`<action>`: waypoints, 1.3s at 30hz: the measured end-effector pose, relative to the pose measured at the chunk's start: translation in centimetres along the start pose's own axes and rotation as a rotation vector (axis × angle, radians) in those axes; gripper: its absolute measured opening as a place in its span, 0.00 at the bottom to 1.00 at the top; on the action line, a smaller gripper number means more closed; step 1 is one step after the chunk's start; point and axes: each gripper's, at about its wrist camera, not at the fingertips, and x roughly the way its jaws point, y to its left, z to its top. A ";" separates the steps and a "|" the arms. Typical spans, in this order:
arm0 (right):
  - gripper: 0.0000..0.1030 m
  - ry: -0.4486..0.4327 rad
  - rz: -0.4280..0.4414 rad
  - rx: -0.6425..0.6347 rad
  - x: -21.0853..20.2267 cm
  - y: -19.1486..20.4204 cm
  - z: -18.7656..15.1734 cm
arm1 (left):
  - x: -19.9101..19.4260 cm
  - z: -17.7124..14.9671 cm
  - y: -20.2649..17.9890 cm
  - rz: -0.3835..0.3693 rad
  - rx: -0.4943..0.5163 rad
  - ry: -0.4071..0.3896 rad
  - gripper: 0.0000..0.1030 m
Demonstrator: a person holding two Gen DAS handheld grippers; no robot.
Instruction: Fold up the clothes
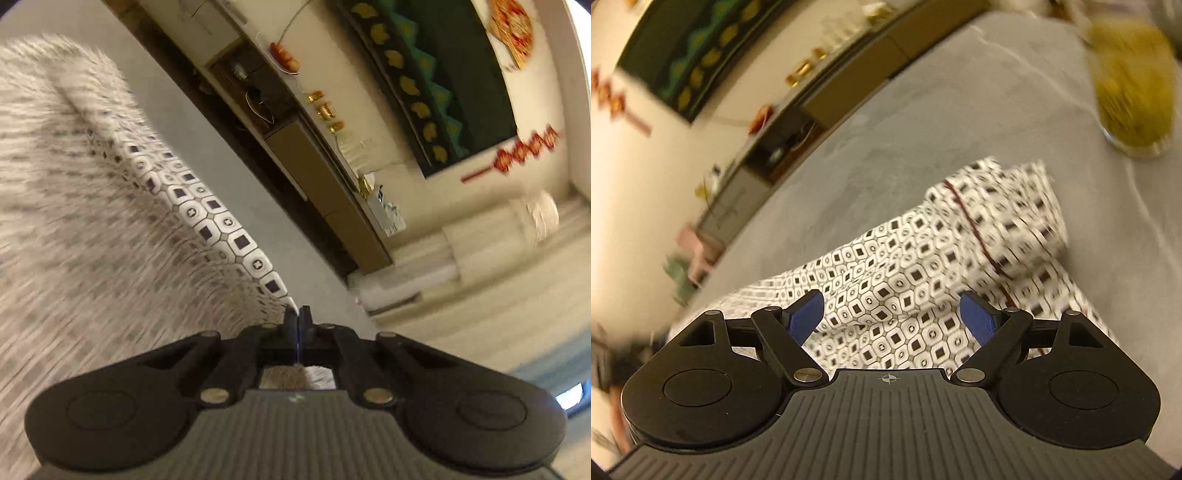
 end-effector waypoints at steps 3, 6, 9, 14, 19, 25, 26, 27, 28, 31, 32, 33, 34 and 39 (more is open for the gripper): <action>0.79 -0.020 0.051 0.082 -0.6 -0.7 0.0 | -3.6 -2.4 2.9 0.040 -0.031 0.012 0.00; 0.79 -0.036 0.047 0.085 -0.9 -0.2 -0.4 | -4.5 -2.9 5.5 0.069 -0.083 -0.003 0.01; 0.80 -0.061 0.001 0.038 -1.2 0.9 -1.1 | -4.0 -2.1 6.2 0.085 -0.083 -0.034 0.01; 0.79 -0.193 -0.148 -0.094 -1.8 2.5 -0.2 | -2.0 -0.8 5.8 0.065 -0.095 -0.031 0.01; 0.72 -0.118 -0.254 -0.312 1.0 3.5 1.2 | -0.4 0.1 5.5 0.053 -0.114 -0.006 0.01; 0.00 -0.096 -0.224 -0.442 -0.1 4.7 1.0 | -1.2 1.6 3.9 0.010 -0.098 -0.026 0.01; 0.00 -0.118 -0.204 -0.464 -1.6 5.0 0.7 | -1.9 1.7 3.5 -0.005 -0.098 -0.035 0.01; 0.00 -0.133 -0.176 -0.490 -3.4 5.3 0.1 | -3.0 1.6 3.3 -0.023 -0.104 -0.040 0.01; 0.00 -0.147 -0.149 -0.515 -5.2 5.5 -0.4 | -4.0 1.5 3.2 -0.040 -0.108 -0.046 0.01; 0.00 -0.084 -0.255 -0.723 -8.6 5.6 -3.5 | -5.7 0.0 4.5 -0.017 -0.109 -0.007 0.01; 0.01 -0.028 -0.322 -0.811 -8.8 5.3 -4.6 | -6.0 -0.6 5.0 -0.001 -0.111 0.013 0.01; 0.04 0.025 -0.388 -0.874 -8.8 4.8 -5.3 | -5.9 -1.2 5.6 0.029 -0.112 0.037 0.01; 0.12 0.059 -0.443 -0.900 -8.9 4.2 -5.6 | -5.8 -1.7 6.3 0.043 -0.126 0.044 0.01; 0.33 0.032 -0.340 -0.741 -11.8 4.6 -5.0 | -5.4 -2.7 7.6 0.040 -0.157 0.040 0.01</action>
